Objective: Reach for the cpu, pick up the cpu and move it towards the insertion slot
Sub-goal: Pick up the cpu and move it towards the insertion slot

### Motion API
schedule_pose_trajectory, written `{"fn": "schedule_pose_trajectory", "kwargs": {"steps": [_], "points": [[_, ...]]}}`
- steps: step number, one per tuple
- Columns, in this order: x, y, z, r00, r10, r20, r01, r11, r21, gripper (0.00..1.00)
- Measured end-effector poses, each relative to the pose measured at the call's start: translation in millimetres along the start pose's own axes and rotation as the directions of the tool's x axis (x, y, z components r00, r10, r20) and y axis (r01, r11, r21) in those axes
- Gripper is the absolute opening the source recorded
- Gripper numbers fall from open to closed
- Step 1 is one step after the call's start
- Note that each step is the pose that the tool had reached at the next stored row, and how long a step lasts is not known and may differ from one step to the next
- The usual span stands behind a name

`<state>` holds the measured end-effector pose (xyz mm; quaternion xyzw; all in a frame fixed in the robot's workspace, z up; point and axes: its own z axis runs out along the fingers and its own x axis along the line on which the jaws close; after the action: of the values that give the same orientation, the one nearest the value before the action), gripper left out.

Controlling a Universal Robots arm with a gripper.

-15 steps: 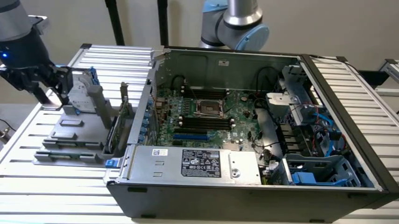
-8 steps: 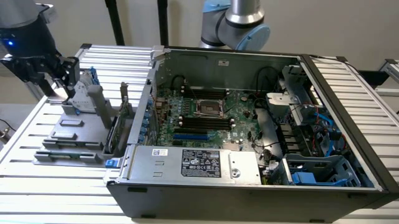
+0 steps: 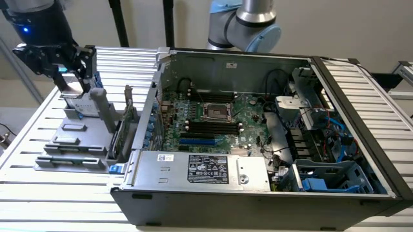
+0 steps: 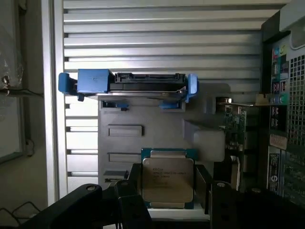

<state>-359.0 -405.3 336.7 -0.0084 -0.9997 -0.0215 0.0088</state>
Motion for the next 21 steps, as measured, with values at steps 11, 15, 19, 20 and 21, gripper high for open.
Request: {"fn": "schedule_pose_trajectory", "kwargs": {"steps": [11, 15, 19, 20, 21], "points": [[-49.6, 2.1, -29.1, 1.0, 0.0, -0.0007, 0.0, 0.9998, -0.0179, 0.54], [-67.6, 2.7, -36.2, 1.0, 0.0, -0.0011, 0.0, 0.9996, -0.029, 0.54], [-85.9, 3.2, -41.5, 1.0, -0.001, -0.0018, 0.001, 0.9992, -0.0388, 0.54], [-90.3, 3.3, -42.5, 1.0, -0.001, -0.0019, 0.001, 0.9992, -0.0407, 0.54], [-95.0, 3.4, -43.4, 1.0, -0.001, -0.0021, 0.001, 0.9991, -0.0424, 0.54]]}}
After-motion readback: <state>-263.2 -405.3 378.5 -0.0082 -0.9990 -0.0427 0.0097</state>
